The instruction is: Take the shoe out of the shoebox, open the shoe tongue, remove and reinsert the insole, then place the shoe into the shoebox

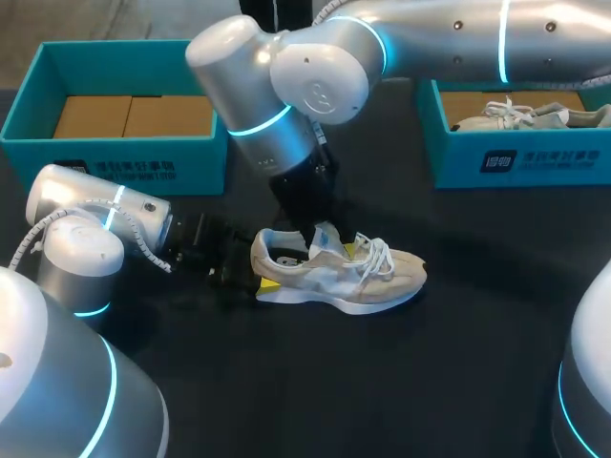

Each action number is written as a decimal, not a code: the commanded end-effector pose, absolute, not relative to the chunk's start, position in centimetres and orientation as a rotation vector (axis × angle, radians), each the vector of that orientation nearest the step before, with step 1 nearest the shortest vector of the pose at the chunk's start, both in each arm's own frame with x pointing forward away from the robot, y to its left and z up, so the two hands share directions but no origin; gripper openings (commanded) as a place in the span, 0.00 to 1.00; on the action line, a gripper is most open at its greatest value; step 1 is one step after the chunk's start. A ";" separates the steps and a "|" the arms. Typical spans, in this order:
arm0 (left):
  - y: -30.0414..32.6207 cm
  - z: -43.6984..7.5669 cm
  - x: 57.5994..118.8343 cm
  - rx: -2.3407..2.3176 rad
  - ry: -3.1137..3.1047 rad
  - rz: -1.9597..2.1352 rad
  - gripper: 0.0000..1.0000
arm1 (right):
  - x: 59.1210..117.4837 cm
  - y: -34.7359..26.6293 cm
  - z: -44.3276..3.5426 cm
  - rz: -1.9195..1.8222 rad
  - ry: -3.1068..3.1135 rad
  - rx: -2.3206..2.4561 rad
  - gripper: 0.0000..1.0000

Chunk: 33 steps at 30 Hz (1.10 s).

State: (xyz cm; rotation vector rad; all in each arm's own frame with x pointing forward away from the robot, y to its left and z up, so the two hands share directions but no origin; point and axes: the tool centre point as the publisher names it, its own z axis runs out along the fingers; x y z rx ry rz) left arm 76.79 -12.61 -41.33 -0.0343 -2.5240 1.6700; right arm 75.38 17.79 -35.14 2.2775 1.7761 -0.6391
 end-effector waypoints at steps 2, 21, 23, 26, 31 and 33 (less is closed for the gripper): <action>-12.6 -41.5 76.8 -0.033 -2.525 1.669 0.00 | 74.4 17.5 -33.8 -0.598 1.698 2.313 0.44; -12.6 -41.5 76.8 -0.033 -2.525 1.669 0.00 | 74.0 15.1 -32.7 -0.498 1.713 2.365 0.25; -12.6 -41.5 76.8 -0.033 -2.525 1.669 0.00 | 73.9 14.9 -32.3 -0.473 1.731 2.366 0.24; -12.6 -41.5 76.8 -0.033 -2.525 1.669 0.00 | 73.9 14.4 -31.9 -0.428 1.764 2.389 0.18; -12.6 -41.5 76.8 -0.033 -2.525 1.669 0.00 | 73.6 13.4 -31.9 -0.363 1.805 2.415 0.06; -12.6 -41.5 76.8 -0.033 -2.525 1.669 0.00 | 73.4 12.9 -32.1 -0.337 1.820 2.420 0.00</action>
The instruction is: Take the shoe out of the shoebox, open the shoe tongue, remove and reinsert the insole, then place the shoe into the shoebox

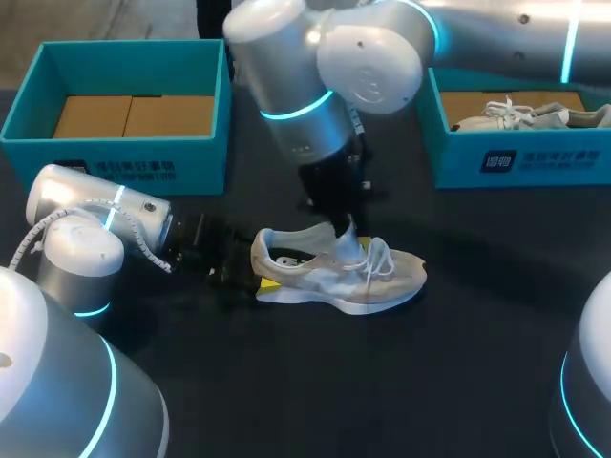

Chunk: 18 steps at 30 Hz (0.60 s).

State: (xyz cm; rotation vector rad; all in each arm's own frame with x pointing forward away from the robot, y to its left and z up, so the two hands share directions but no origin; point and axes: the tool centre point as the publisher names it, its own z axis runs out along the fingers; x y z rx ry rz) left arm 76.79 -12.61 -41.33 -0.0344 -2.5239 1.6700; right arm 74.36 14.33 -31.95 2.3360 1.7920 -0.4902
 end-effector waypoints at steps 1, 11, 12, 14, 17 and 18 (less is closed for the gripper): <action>-12.6 -41.5 76.8 -0.033 -2.525 1.669 0.00 | 73.3 12.7 -32.2 -0.324 1.830 2.423 0.00; -12.6 -41.5 76.8 -0.033 -2.525 1.669 0.00 | 72.9 10.3 -32.1 -0.283 1.860 2.414 0.00; -12.6 -41.5 76.8 -0.033 -2.525 1.669 0.00 | 72.9 10.1 -32.2 -0.280 1.861 2.412 0.00; -12.6 -41.5 76.8 -0.033 -2.525 1.669 0.00 | 72.9 9.6 -32.2 -0.262 1.863 2.410 0.00; -12.6 -41.5 76.8 -0.033 -2.525 1.669 0.00 | 72.9 8.9 -32.2 -0.248 1.861 2.409 0.00; -12.6 -41.5 76.8 -0.033 -2.525 1.669 0.00 | 72.9 8.7 -32.1 -0.245 1.859 2.409 0.00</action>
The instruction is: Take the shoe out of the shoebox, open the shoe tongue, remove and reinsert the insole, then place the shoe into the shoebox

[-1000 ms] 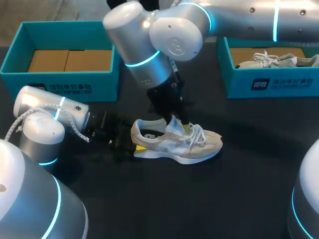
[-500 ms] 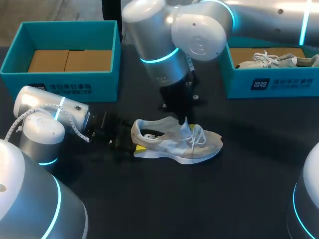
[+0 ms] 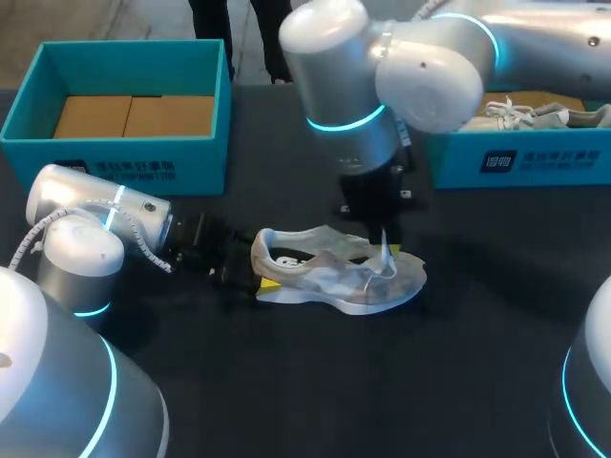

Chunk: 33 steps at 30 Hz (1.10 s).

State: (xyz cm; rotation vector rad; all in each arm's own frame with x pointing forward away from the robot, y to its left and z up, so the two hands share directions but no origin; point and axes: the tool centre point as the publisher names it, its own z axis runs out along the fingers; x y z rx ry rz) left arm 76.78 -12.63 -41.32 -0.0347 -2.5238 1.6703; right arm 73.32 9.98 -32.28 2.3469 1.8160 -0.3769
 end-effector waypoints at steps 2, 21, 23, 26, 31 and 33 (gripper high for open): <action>-12.6 -41.5 76.8 -0.033 -2.525 1.669 0.00 | 72.9 8.3 -32.2 -0.243 1.857 2.409 0.00; -12.6 -41.5 76.8 -0.033 -2.525 1.669 0.00 | 73.6 5.5 -36.6 -0.215 1.896 2.432 0.44; -12.6 -41.5 76.8 -0.033 -2.525 1.669 0.00 | 73.6 5.4 -37.0 -0.222 1.901 2.437 0.47; -12.6 -41.5 76.8 -0.033 -2.525 1.669 0.00 | 73.7 5.3 -37.4 -0.226 1.905 2.440 0.49; -12.6 -41.5 76.8 -0.033 -2.525 1.669 0.00 | 73.7 5.2 -37.5 -0.232 1.906 2.443 0.70; -12.6 -41.5 76.8 -0.033 -2.525 1.669 0.00 | 73.7 5.3 -36.8 -0.234 1.896 2.437 0.96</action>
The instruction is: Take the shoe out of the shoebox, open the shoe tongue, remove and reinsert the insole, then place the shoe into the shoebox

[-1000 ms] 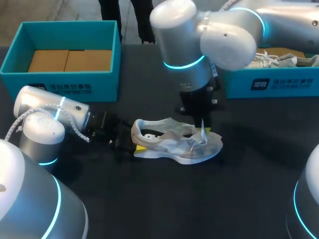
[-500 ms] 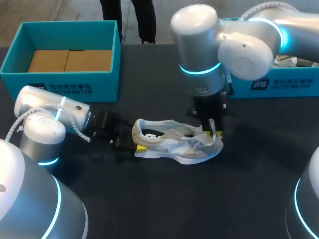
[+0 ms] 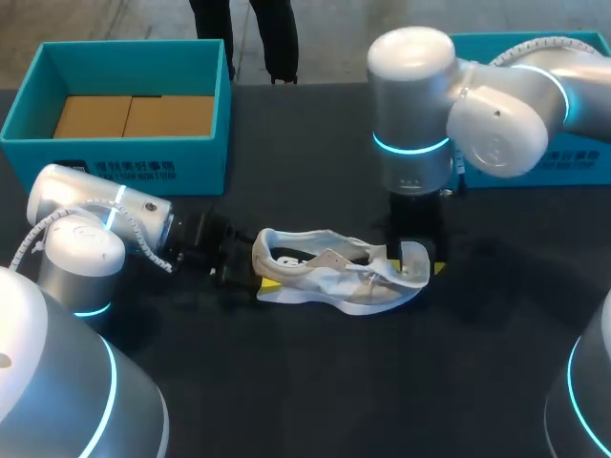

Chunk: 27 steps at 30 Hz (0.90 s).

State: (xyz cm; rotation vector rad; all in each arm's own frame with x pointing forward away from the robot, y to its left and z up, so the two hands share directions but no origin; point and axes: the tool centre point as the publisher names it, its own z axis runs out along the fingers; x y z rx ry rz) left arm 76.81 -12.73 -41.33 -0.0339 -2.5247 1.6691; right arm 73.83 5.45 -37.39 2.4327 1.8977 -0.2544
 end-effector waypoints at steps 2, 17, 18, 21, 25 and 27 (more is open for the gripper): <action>-12.6 -41.5 76.8 -0.033 -2.525 1.669 0.00 | 73.5 5.4 -35.8 -0.219 1.886 2.430 1.00; -12.6 -41.5 76.8 -0.033 -2.525 1.669 0.00 | 74.5 7.5 -30.5 -0.110 2.268 1.962 1.00; -12.6 -41.5 76.8 -0.033 -2.525 1.669 0.00 | 74.6 7.7 -30.2 -0.107 2.304 1.907 1.00; -12.6 -41.5 76.8 -0.033 -2.525 1.669 0.00 | 74.9 8.0 -29.4 -0.098 2.405 1.737 1.00; -12.6 -41.5 76.8 -0.033 -2.525 1.669 0.00 | 75.1 8.5 -28.3 -0.057 2.559 1.488 1.00; -12.6 -41.5 76.8 -0.033 -2.525 1.669 0.00 | 75.3 8.9 -27.9 -0.042 2.623 1.369 1.00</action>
